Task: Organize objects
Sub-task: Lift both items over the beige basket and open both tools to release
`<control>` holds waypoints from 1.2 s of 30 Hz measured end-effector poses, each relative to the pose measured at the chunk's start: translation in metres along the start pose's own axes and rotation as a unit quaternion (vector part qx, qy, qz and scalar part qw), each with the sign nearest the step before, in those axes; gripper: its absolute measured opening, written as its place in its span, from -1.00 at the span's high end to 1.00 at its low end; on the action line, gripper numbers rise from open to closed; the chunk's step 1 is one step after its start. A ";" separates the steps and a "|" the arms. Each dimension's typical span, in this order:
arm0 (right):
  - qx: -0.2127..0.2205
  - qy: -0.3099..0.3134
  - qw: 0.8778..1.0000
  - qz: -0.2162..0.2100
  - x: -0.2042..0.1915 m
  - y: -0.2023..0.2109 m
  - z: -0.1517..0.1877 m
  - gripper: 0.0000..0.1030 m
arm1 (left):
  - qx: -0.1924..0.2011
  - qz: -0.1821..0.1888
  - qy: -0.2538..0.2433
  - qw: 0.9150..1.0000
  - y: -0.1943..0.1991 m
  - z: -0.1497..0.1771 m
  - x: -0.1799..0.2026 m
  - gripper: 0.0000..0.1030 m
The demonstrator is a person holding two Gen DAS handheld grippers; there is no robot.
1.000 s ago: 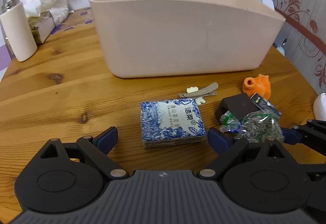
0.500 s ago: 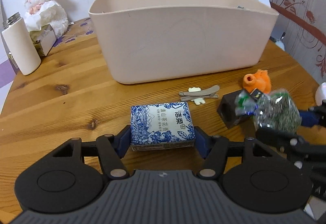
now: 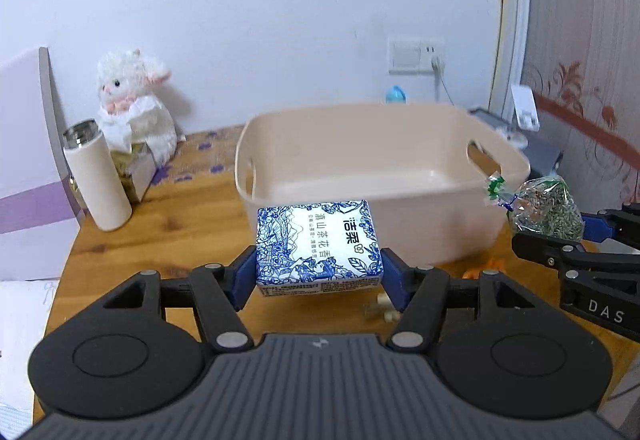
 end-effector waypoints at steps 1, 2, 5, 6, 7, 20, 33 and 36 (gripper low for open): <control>0.005 -0.002 1.000 -0.002 0.002 0.000 -0.006 0.28 | 0.006 -0.003 -0.001 1.000 0.000 -0.005 0.000 -0.27; 0.009 -0.003 1.000 -0.003 0.004 -0.001 -0.009 0.28 | 0.013 -0.007 -0.004 1.000 -0.001 -0.010 0.001 -0.27; 0.022 0.000 1.000 -0.002 0.007 -0.004 -0.022 0.28 | 0.025 -0.016 -0.003 1.000 -0.004 -0.024 0.002 -0.27; 0.026 0.003 1.000 -0.001 0.008 -0.006 -0.027 0.28 | 0.028 -0.016 -0.001 0.999 -0.006 -0.030 0.003 -0.27; 0.029 0.004 1.000 0.000 0.009 -0.007 -0.031 0.28 | 0.030 -0.016 0.000 0.999 -0.008 -0.034 0.003 -0.27; 0.045 -0.011 0.999 0.018 0.017 -0.060 -0.068 0.29 | 0.017 -0.054 -0.009 0.998 -0.084 -0.073 0.022 -0.27; -0.013 0.000 0.999 0.041 0.026 -0.120 -0.060 0.28 | -0.056 -0.070 -0.027 0.996 -0.154 -0.053 0.031 -0.28; -0.024 -0.002 0.999 0.042 0.028 -0.124 -0.057 0.08 | -0.061 -0.069 -0.025 0.995 -0.154 -0.051 0.031 -0.36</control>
Point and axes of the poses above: each gripper's, at about its wrist camera, not at the fingertips, and y roughly against the way its jaws point, x to its right, z to its underside, the point moved 1 cm from there along -y, roughly the way its jaws point
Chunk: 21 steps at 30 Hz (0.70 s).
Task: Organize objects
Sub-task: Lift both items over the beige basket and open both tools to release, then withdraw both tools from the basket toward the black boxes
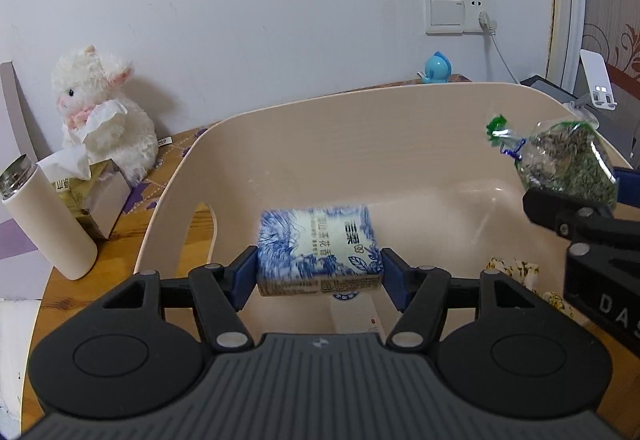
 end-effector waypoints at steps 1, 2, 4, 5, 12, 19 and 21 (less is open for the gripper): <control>0.002 -0.001 1.000 0.000 0.001 0.001 0.000 0.10 | 0.000 -0.002 0.001 1.000 0.001 0.000 0.000 -0.44; 0.006 0.000 1.000 -0.002 0.000 0.004 0.000 0.06 | 0.003 -0.003 0.004 1.000 0.004 -0.001 -0.001 -0.57; 0.015 0.002 1.000 -0.001 0.000 0.011 -0.001 -0.16 | 0.012 -0.003 0.012 1.000 0.013 -0.003 -0.004 -0.63; 0.022 0.003 1.000 0.002 -0.001 0.016 -0.002 -0.17 | 0.014 -0.003 0.017 1.000 0.018 -0.004 -0.005 -0.64; 0.042 -0.018 0.999 0.000 0.007 0.051 0.002 -0.30 | 0.044 -0.014 0.008 0.999 0.059 -0.004 -0.006 -0.75; 0.038 -0.019 0.999 -0.004 0.012 0.084 0.016 -0.39 | 0.058 -0.012 -0.008 0.998 0.096 0.005 -0.001 -0.78; 0.033 -0.016 0.999 -0.006 0.012 0.091 0.023 -0.39 | 0.059 -0.013 -0.014 0.998 0.104 0.010 0.001 -0.78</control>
Point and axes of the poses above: each gripper's, at about its wrist camera, not at the fingertips, and y roughly against the way its jaws point, x to its right, z to its underside, the point moved 1 cm from there along -y, roughly the way its jaws point
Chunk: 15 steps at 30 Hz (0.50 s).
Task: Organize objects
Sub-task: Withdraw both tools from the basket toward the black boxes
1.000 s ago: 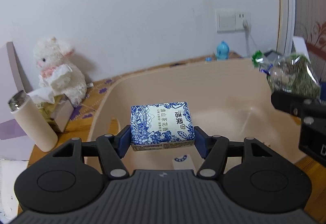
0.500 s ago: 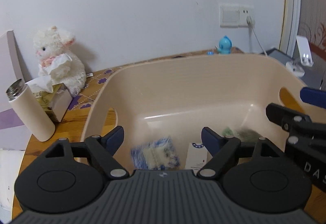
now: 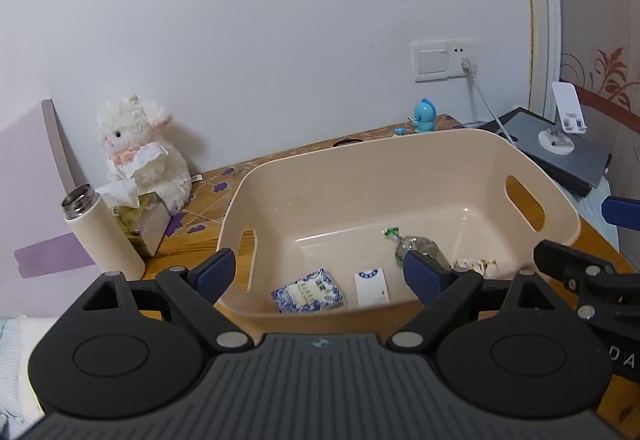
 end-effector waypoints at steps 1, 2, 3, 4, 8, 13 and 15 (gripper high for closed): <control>-0.002 0.001 1.000 0.000 0.000 0.003 0.003 -0.40 | -0.001 0.001 -0.001 1.000 0.004 0.003 0.001 -0.79; -0.005 0.002 1.000 -0.001 0.000 0.006 0.007 -0.41 | -0.002 0.003 0.000 1.000 0.008 0.005 0.001 -0.80; -0.008 0.003 1.000 -0.002 0.000 0.009 0.011 -0.41 | -0.004 0.004 0.000 1.000 0.011 0.008 0.002 -0.84; -0.012 0.005 1.000 -0.003 0.001 0.011 0.015 -0.42 | -0.004 0.005 0.000 1.000 0.015 0.012 0.003 -0.85; -0.029 0.015 0.999 -0.005 0.000 0.018 0.031 -0.42 | -0.013 0.012 -0.003 1.000 0.023 0.028 0.010 -0.85; -0.056 0.029 0.998 -0.011 -0.003 0.020 0.052 -0.42 | -0.038 0.031 0.005 0.999 0.021 0.049 0.018 -0.85; -0.068 0.035 0.997 -0.013 -0.005 0.020 0.060 -0.42 | -0.050 0.039 0.010 0.998 0.017 0.057 0.022 -0.85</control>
Point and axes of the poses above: each gripper's, at about its wrist camera, not at the fingertips, and y roughly against the way its jaws point, x to its right, z to its underside, the point moved 1 cm from there along -y, roughly the way its jaws point
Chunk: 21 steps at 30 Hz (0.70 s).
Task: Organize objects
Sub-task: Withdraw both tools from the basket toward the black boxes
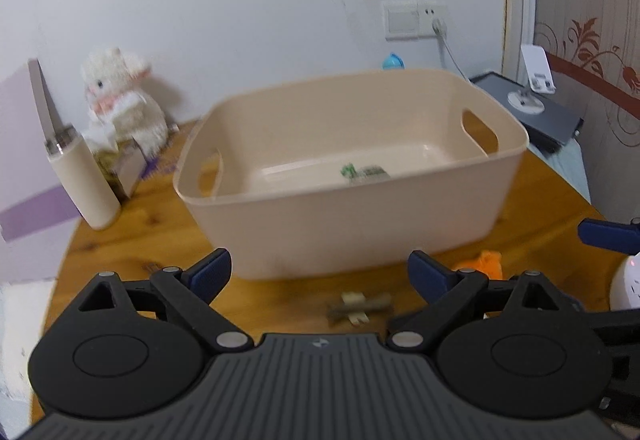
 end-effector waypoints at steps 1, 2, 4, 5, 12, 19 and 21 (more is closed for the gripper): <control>-0.005 0.003 1.000 -0.001 -0.001 -0.001 0.004 -0.42 | -0.005 0.004 0.003 1.000 -0.002 0.004 0.002 -0.85; -0.010 0.006 1.000 -0.002 -0.003 -0.002 0.007 -0.42 | -0.011 0.010 0.006 1.000 -0.005 0.007 0.003 -0.85; -0.021 0.009 1.000 -0.005 -0.004 -0.005 0.014 -0.42 | -0.023 0.021 0.012 0.999 -0.011 0.013 0.006 -0.85; -0.026 0.010 1.000 -0.008 -0.005 -0.006 0.017 -0.42 | -0.026 0.026 0.015 0.999 -0.013 0.015 0.007 -0.85; -0.061 0.010 0.998 -0.025 -0.006 -0.020 0.036 -0.42 | -0.054 0.037 0.015 0.998 -0.033 0.029 0.016 -0.85; -0.083 0.003 0.996 -0.042 -0.007 -0.037 0.043 -0.41 | -0.071 0.065 0.053 0.994 -0.049 0.035 0.014 -0.86; -0.085 0.005 0.995 -0.043 -0.009 -0.041 0.043 -0.41 | -0.083 0.082 0.068 0.991 -0.053 0.034 0.013 -0.85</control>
Point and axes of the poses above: each gripper's, at about its wrist camera, not at the fingertips, and y roughly against the way its jaws point, x to its right, z to its underside, the point moved 1 cm from there along -y, roughly the way its jaws point
